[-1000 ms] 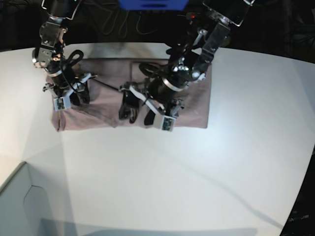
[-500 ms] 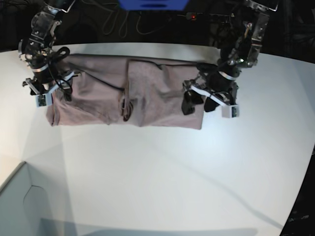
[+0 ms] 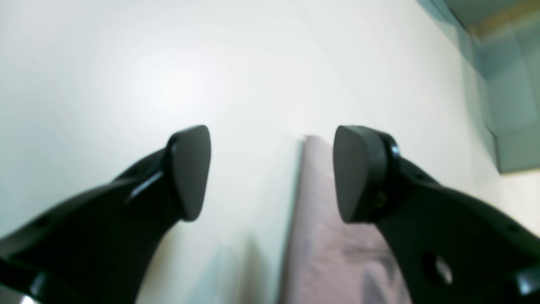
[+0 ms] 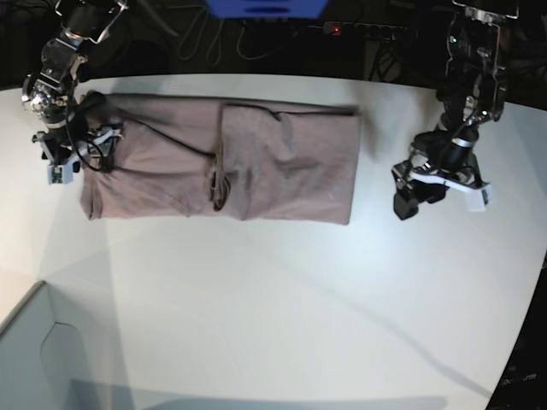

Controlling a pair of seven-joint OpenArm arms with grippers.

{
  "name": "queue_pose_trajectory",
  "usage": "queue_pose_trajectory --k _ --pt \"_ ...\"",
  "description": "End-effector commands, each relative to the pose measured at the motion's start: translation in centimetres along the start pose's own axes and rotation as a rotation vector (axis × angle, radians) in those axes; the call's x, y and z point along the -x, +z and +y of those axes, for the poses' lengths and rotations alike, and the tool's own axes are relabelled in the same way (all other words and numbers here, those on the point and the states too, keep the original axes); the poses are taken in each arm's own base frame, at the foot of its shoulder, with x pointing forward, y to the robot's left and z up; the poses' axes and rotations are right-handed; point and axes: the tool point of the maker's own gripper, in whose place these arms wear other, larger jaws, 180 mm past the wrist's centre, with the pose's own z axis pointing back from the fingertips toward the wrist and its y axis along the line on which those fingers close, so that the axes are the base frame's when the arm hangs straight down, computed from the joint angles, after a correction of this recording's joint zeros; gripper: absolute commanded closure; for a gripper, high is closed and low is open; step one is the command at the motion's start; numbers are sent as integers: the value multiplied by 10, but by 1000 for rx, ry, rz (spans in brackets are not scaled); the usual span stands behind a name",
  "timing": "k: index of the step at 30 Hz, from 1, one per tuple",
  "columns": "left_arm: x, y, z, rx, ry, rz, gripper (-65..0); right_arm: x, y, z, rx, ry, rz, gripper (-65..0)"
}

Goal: Layout the t-shirt on the table in an organized manner, then fold the t-shirt properly

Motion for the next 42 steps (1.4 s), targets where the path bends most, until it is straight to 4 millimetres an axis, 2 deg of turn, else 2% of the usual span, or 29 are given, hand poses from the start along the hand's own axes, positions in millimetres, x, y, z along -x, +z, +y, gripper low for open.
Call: queue_pose_trajectory --k 1,3,7,10,13,17,22,24,26,28,36,38,42 --pt "-16 1 -2 15 0 -45 -440 5 -1 -4 1 15 32 -419" --pt "-15 2 8 -12 10 -47 -440 16 -3 0 -13 0 56 -419" --pt "5 -1 35 -78 36 3 -440 27 -5 5 -27 -19 82 -415" --pt "27 -2 49 -121 71 43 -440 30 -5 7 -32 -22 86 -360" --pt "44 -4 52 -140 108 70 -440 29 -6 10 -39 -19 87 -229" --pt "62 -11 32 -99 113 110 -440 30 -9 25 -79 16 98 0" --pt "76 -21 6 -39 93 149 -440 28 -10 27 -83 24 95 0" --pt "89 -22 4 -36 86 184 -440 17 -7 24 -68 30 65 0" --pt "92 -28 -1 -25 77 198 -440 13 0 28 -58 41 40 0" --pt "99 -32 -2 -26 72 219 -440 -5 10 28 -38 77 -8 0" --pt "105 -36 -4 -23 64 240 -440 -68 41 59 -5 121 -189 0" --pt "106 -36 -3 -25 64 242 -440 -75 47 69 -20 155 -208 0" --pt "106 -36 -3 -25 64 242 -440 -91 62 103 -88 246 -254 0"
